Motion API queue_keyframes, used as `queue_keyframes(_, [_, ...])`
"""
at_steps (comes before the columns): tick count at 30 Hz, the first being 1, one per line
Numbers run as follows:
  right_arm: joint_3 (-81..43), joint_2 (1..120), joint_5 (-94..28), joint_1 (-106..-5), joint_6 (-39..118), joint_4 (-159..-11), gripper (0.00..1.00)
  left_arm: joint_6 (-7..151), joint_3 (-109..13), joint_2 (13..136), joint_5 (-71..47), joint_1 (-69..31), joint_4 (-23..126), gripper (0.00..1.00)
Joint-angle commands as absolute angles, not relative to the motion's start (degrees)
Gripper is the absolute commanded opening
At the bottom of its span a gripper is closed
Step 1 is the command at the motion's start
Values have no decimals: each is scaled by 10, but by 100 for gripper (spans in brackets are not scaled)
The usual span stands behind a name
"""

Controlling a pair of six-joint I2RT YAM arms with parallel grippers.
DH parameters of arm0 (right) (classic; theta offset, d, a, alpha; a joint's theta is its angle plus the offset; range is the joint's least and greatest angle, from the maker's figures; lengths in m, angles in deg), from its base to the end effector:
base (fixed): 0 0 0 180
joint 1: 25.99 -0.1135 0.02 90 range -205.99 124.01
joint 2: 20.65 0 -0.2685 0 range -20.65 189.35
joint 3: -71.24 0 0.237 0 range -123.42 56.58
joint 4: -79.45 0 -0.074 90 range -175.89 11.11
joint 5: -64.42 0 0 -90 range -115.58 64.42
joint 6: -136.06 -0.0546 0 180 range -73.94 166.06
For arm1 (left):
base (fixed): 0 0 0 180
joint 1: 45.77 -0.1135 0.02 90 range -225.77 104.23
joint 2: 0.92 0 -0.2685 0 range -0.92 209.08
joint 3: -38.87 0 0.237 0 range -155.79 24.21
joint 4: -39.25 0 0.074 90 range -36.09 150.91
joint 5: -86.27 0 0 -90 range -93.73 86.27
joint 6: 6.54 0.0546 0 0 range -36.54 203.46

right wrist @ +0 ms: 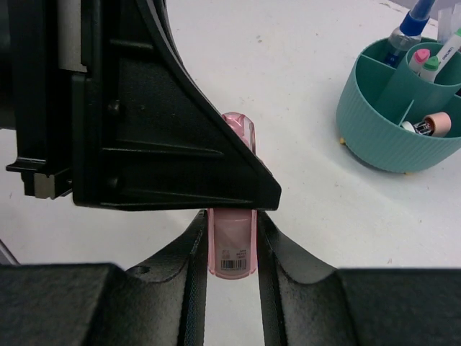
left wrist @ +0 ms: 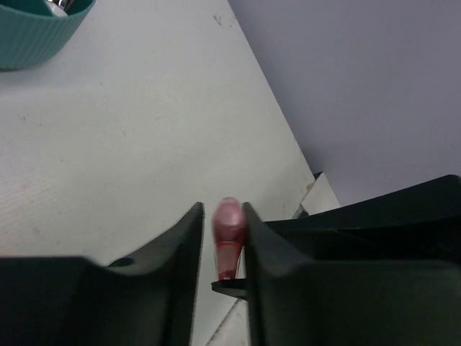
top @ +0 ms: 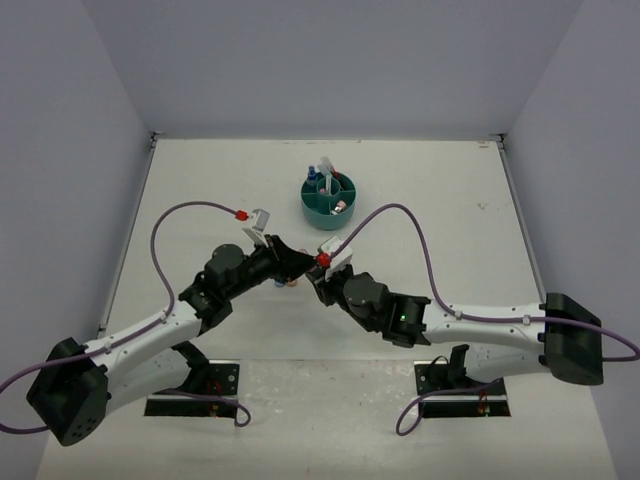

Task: Sort the stationery into containers
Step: Pick up the pen from the center of the board, then place the pen in the storage box.

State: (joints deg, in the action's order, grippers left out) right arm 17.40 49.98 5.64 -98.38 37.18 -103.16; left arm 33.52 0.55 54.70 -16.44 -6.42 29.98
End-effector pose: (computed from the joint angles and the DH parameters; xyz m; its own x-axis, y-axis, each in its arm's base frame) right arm 0.1101 0.2534 0.2688 -0.1756 -0.1168 -0.9775 -0.6437 0.7649 0.0242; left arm 0.1630 -0.1492 0.2468 -0.6719 -0.4146 -0.6138 0.4238 0.4644 -0.7776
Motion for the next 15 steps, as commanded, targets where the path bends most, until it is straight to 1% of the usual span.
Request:
queue_keyframes(1, [169,486,59,-989,386,-1074,0,351,1,554,-163,-65,261,13])
queue_keyframes(2, [168,488,57,-989,385,-1075,0,360,-2,558,-158,-66,264,5])
queue_keyframes(3, [168,492,58,-989,384,-1076,0,370,-6,564,-147,-66,271,2])
queue_keyframes(4, [168,494,58,-989,379,-1075,6,386,-15,572,-131,-66,282,0])
queue_keyframes(5, [168,495,58,-989,372,-1072,20,408,-32,582,-107,-66,299,0])
queue_keyframes(6, [166,494,71,-989,360,-1062,55,439,-49,596,-72,-65,318,0])
queue_keyframes(7, [162,492,94,-986,342,-1043,88,467,-66,613,-36,-65,335,0])
queue_keyframes(9, [141,486,176,-969,283,-960,97,488,-104,659,28,-67,351,0])
queue_keyframes(10, [130,479,202,-957,240,-905,99,497,-130,676,57,-68,357,0])
queue_keyframes(12, [114,445,241,-933,141,-776,99,507,-187,733,120,-70,384,0])
queue_keyframes(15, [136,388,216,-900,109,-741,99,496,-305,809,206,-74,425,0])
